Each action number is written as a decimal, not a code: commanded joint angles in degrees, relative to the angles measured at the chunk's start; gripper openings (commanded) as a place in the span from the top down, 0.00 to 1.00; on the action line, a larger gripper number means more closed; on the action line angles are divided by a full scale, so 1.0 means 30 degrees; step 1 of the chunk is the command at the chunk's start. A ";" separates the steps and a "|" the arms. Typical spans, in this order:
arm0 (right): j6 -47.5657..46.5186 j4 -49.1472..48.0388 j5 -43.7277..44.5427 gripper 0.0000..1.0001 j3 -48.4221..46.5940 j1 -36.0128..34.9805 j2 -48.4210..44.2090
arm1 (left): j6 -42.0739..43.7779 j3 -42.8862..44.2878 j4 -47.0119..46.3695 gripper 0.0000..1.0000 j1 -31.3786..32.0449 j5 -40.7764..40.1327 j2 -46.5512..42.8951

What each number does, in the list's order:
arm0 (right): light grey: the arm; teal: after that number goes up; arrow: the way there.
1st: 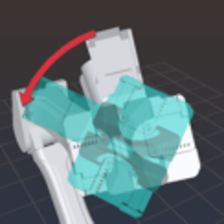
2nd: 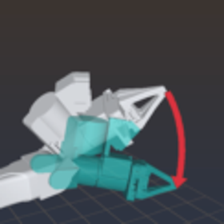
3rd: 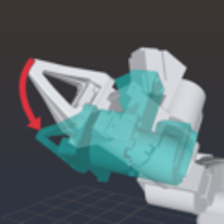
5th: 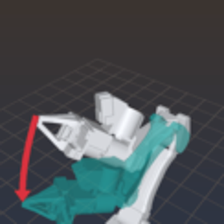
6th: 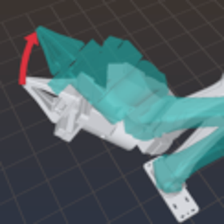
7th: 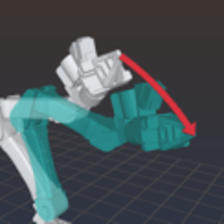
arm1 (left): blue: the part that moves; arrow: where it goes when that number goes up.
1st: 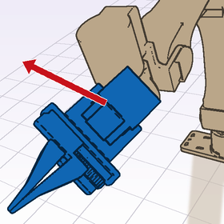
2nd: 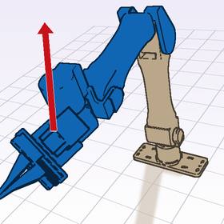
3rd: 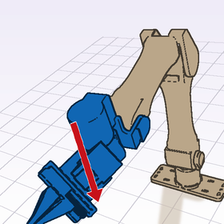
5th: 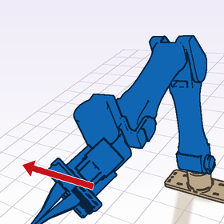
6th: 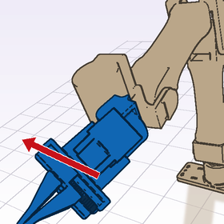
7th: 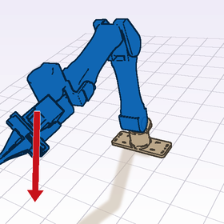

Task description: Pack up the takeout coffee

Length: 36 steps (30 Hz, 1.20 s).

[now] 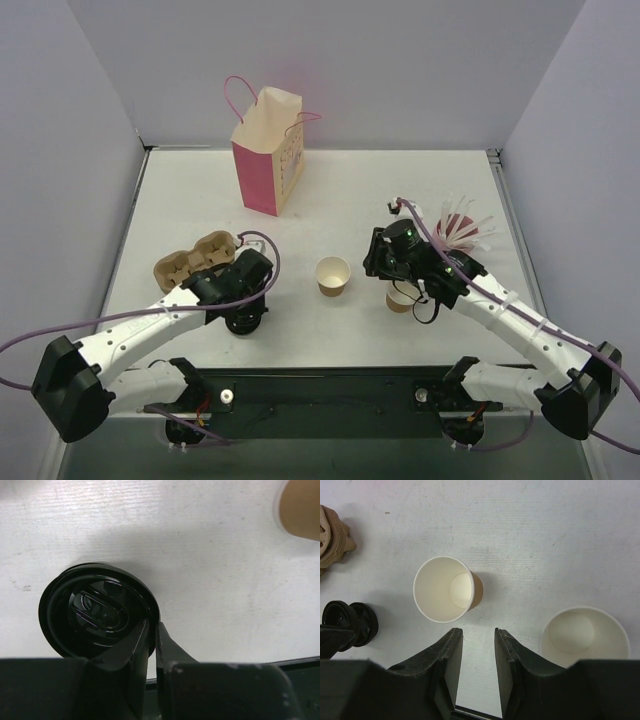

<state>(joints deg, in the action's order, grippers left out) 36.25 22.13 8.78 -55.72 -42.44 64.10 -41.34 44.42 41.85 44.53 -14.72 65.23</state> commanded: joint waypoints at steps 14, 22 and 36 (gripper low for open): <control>0.0803 -1.4368 -0.8549 0.66 0.7436 -0.0123 -0.6240 | -0.0103 -0.0334 -0.7586 0.83 -0.0049 0.9942 -0.7092; 0.1801 -2.1520 -1.1473 0.62 0.9989 -0.0181 -0.7303 | -0.2359 -0.0540 -1.3445 0.83 -0.0137 1.3546 -0.8969; 0.2187 -2.6915 -1.3443 0.58 1.0928 -0.0444 -0.6454 | -0.5260 -0.2268 -1.9478 0.83 -0.0166 1.6508 -0.9088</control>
<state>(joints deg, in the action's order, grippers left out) 44.45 -47.46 -29.02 -23.11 -42.87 44.80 -53.52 38.81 -7.29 44.42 31.81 38.37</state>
